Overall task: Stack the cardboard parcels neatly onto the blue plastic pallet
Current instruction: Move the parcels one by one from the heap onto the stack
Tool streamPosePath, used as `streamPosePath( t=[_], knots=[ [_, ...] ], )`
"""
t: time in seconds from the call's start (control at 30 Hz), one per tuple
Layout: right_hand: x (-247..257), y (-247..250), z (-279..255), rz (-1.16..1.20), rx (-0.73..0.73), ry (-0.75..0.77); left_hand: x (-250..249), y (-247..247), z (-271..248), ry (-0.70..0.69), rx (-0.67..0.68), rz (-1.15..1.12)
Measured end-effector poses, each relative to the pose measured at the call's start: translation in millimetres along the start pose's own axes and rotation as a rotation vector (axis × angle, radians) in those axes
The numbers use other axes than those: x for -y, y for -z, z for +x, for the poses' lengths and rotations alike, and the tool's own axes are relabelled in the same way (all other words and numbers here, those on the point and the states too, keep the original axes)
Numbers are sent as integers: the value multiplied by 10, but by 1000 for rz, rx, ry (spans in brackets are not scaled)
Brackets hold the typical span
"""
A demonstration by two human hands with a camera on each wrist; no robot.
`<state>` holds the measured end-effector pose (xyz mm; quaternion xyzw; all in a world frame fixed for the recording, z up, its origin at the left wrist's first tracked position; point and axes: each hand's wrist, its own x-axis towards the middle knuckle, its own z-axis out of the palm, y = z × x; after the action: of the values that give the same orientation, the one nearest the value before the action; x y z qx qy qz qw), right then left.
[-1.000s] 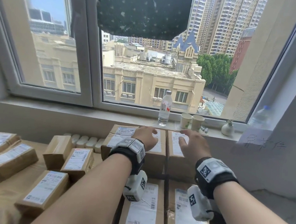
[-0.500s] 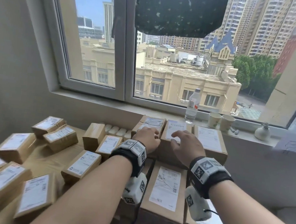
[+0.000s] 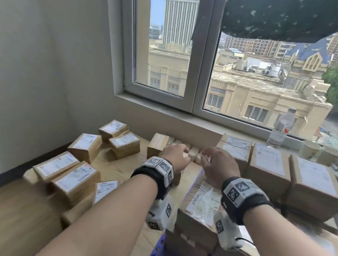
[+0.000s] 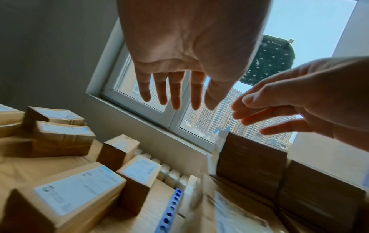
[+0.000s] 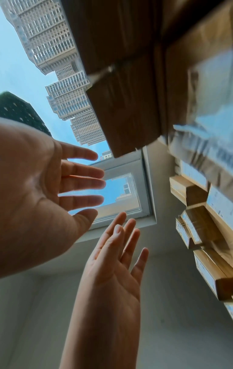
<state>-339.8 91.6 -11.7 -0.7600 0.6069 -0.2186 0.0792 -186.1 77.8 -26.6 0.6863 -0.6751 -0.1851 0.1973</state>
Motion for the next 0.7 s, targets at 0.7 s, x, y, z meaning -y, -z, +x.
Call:
streamPosePath(
  t=[0.7],
  knots=[
    [1801,-1721,39,24,178,-134,2767,681,-121,205,114,-86]
  ],
)
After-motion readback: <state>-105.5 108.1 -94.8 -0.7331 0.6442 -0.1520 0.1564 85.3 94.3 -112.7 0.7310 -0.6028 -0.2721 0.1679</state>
